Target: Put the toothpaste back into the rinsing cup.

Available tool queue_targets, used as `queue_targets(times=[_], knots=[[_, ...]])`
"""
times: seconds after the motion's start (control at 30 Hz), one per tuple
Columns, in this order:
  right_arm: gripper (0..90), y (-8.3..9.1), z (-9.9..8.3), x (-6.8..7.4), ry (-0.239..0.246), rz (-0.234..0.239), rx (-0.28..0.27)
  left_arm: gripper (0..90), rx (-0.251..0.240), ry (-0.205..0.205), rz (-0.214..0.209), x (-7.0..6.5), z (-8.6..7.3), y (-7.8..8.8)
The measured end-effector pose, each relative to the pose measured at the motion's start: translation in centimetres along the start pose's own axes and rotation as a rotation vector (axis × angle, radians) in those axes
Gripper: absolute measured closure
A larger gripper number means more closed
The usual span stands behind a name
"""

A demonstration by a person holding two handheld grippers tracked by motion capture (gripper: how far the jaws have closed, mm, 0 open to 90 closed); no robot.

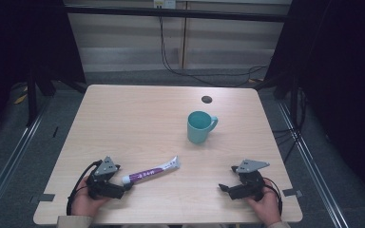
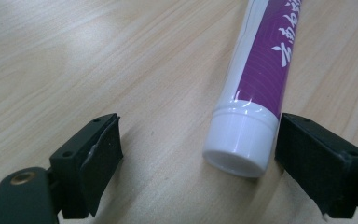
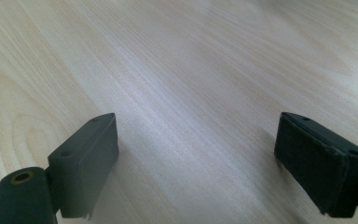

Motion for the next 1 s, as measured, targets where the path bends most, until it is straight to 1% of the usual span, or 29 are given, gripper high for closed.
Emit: queue_targets(times=[0.07,0.13,0.27,0.33,0.4,0.47,0.5,0.53,0.57,0.6,0.7,0.73,0.83,0.87,0.9,1.0], knots=[[12.8,0.0,0.0,0.0,-0.001,0.000,0.000,14.0,-0.004,0.008,0.003,0.0,0.1,-0.1],[12.8,0.0,0.0,0.0,-0.002,0.000,0.000,14.0,0.007,0.007,0.007,0.0,0.1,-0.1],[12.8,0.0,0.0,0.0,-0.001,0.000,0.000,14.6,0.071,0.005,0.017,0.0,0.5,-0.1],[12.8,0.0,0.0,0.0,-0.001,0.000,0.000,15.1,0.115,0.010,0.018,-0.1,0.7,-0.2],[12.8,0.0,0.0,0.0,-0.001,0.000,0.000,16.6,0.160,-0.002,0.022,-0.2,0.9,-0.2],[12.8,0.0,0.0,0.0,-0.001,0.000,0.000,20.0,0.202,-0.020,0.015,-0.3,1.2,-0.2],[12.8,0.0,0.0,0.0,-0.001,0.000,0.000,21.6,0.228,-0.017,0.006,-0.5,1.2,-0.2],[12.8,0.0,0.0,0.0,-0.001,0.000,0.000,22.8,0.250,-0.022,0.006,-0.6,1.3,-0.2],[12.8,0.0,0.0,0.0,-0.001,0.000,0.000,23.7,0.280,-0.037,0.003,-0.6,1.4,-0.2],[12.8,0.0,0.0,0.0,-0.001,0.001,0.000,25.2,0.299,-0.045,0.000,-0.7,1.5,-0.2],[12.8,0.0,0.0,0.0,-0.001,0.001,0.000,27.1,0.368,-0.073,0.010,-1.0,2.0,-0.2],[12.8,0.0,0.0,0.0,0.000,0.000,0.000,27.9,0.378,-0.085,0.010,-1.0,2.3,-0.2],[12.8,0.0,0.0,0.0,0.000,0.000,0.001,30.3,0.401,-0.087,0.002,-1.4,3.2,-0.3],[12.9,0.0,0.0,0.0,0.000,-0.001,0.001,30.9,0.421,-0.098,0.002,-1.4,3.4,-0.3],[12.9,0.0,0.0,0.0,-0.001,0.001,0.001,31.5,0.427,-0.106,0.001,-1.4,3.6,-0.4],[12.9,0.0,0.0,0.0,-0.001,0.001,0.000,33.2,0.465,-0.121,-0.004,-1.8,4.1,-0.7]])
Point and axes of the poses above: each handheld gripper's, and its own axes: y roughly backward along the jaws, z roughly out of its top, x roughly to its left, the point moved 8 cm from there along -y, roughly forward along the jaws, and after that the axes turned 9 degrees about y, right-handed, at the moved point
